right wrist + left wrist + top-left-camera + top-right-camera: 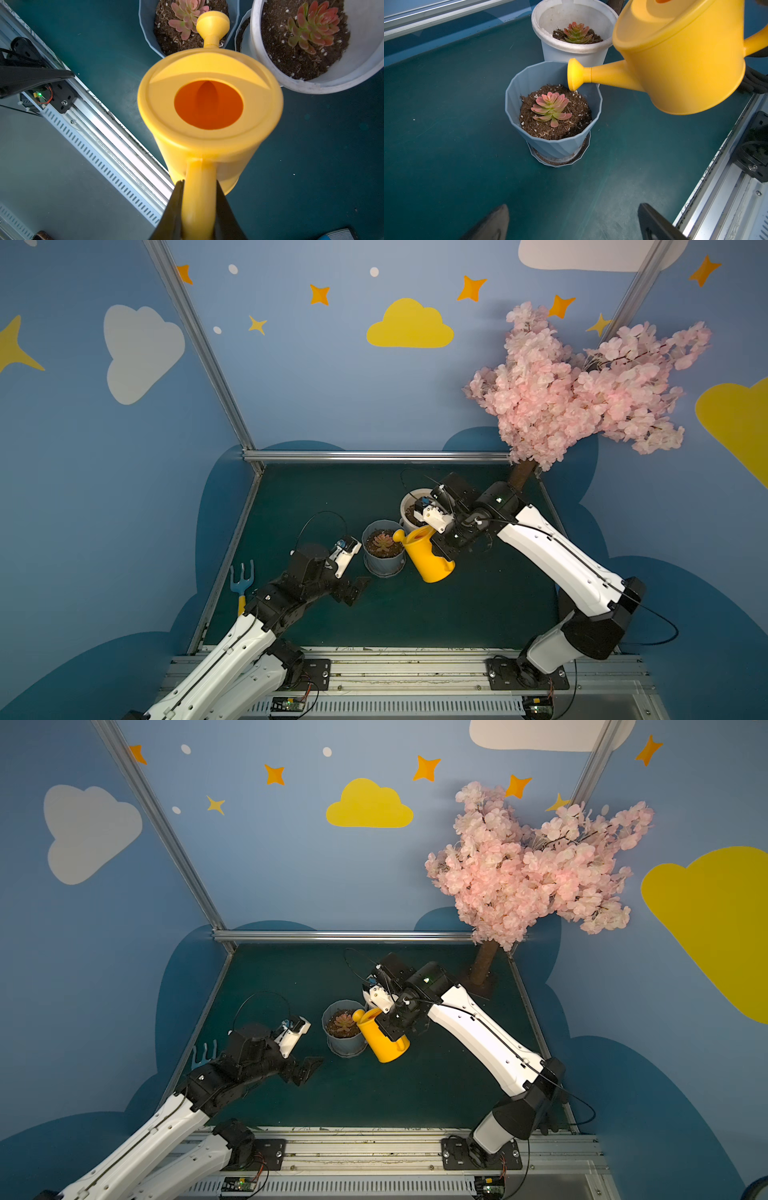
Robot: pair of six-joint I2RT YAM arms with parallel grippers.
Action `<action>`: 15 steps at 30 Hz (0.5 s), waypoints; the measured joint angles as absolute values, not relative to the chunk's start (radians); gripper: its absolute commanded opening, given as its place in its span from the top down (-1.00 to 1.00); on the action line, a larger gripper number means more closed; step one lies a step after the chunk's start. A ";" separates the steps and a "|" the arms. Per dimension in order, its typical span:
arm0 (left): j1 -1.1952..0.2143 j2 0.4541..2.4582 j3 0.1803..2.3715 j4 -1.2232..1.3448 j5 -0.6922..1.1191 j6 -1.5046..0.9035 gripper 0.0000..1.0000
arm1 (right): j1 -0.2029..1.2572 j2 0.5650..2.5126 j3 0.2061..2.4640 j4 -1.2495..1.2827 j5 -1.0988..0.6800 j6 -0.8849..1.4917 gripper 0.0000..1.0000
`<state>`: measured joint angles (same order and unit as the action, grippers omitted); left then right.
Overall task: Water the succulent around the soil edge
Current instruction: Water the soil of the potted plant with water.
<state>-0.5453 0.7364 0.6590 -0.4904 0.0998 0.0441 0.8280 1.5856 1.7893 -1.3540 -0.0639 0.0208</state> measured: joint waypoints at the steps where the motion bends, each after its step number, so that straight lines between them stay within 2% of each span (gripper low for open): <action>1: -0.545 0.736 0.659 -0.490 0.100 0.044 -1.00 | 0.828 1.588 1.796 -1.355 -0.064 0.021 1.00; 15: -0.545 0.725 0.659 -0.490 0.104 0.044 -1.00 | 0.827 1.650 1.867 -1.358 -0.064 0.019 1.00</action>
